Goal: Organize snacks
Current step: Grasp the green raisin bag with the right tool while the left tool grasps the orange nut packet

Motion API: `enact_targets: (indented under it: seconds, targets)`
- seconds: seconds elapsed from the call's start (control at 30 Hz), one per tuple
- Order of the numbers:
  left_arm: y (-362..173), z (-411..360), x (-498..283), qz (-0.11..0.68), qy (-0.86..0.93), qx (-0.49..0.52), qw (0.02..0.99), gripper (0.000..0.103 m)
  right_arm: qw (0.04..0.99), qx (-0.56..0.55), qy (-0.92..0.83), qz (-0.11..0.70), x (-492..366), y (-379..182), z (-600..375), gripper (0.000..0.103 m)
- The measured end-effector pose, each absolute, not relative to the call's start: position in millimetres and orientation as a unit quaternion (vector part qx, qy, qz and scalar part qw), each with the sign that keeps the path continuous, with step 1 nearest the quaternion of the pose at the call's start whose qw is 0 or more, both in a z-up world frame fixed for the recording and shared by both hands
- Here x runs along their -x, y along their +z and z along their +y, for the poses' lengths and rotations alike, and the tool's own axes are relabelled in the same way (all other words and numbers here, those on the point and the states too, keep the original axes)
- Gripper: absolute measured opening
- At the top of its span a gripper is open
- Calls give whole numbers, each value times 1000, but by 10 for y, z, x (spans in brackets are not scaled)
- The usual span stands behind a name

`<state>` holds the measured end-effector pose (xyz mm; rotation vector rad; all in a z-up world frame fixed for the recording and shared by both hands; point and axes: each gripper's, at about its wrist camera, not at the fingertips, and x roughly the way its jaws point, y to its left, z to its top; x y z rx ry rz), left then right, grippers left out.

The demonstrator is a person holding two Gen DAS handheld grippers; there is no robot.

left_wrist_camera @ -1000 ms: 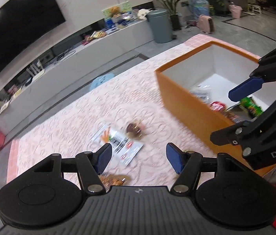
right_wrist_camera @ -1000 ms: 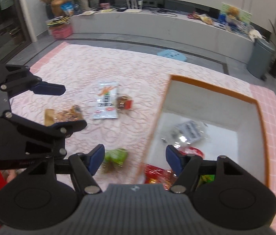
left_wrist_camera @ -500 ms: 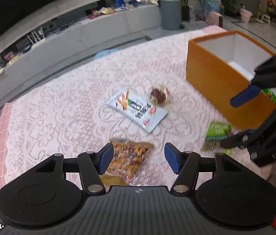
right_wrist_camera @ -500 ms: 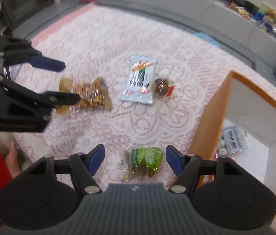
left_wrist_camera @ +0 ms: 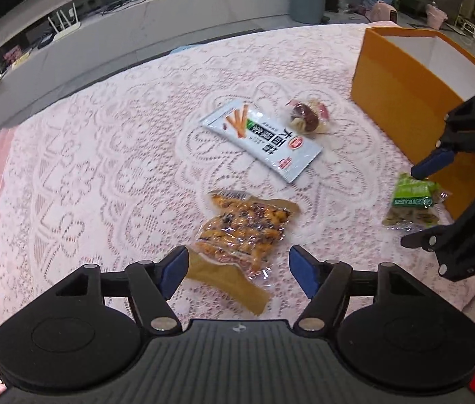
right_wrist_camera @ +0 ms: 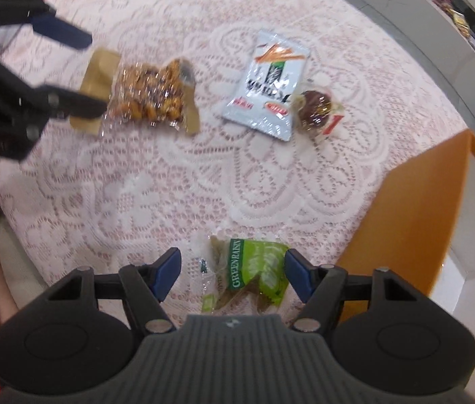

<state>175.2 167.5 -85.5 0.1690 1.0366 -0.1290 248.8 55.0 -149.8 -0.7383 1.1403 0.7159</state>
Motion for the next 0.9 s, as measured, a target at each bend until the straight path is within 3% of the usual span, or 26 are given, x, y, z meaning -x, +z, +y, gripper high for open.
enact_targets:
  seconds: [0.23, 0.43, 0.6, 0.9]
  targets:
    - [-954, 1661, -1868, 498, -95, -105, 856, 84, 710, 370, 318, 508, -2511, -1606, 584, 66]
    - [-1062, 1558, -1967, 498, -119, -139, 848, 84, 704, 391, 310, 504, -2554, -1680, 569, 57]
    - [-1206, 1491, -2061, 501, -129, -182, 836, 85, 700, 398, 312, 504, -2576, -1719, 558, 56]
    - [-1354, 1620, -2161, 511, -130, -151, 836, 89, 700, 386, 317, 510, -2616, -1738, 547, 54]
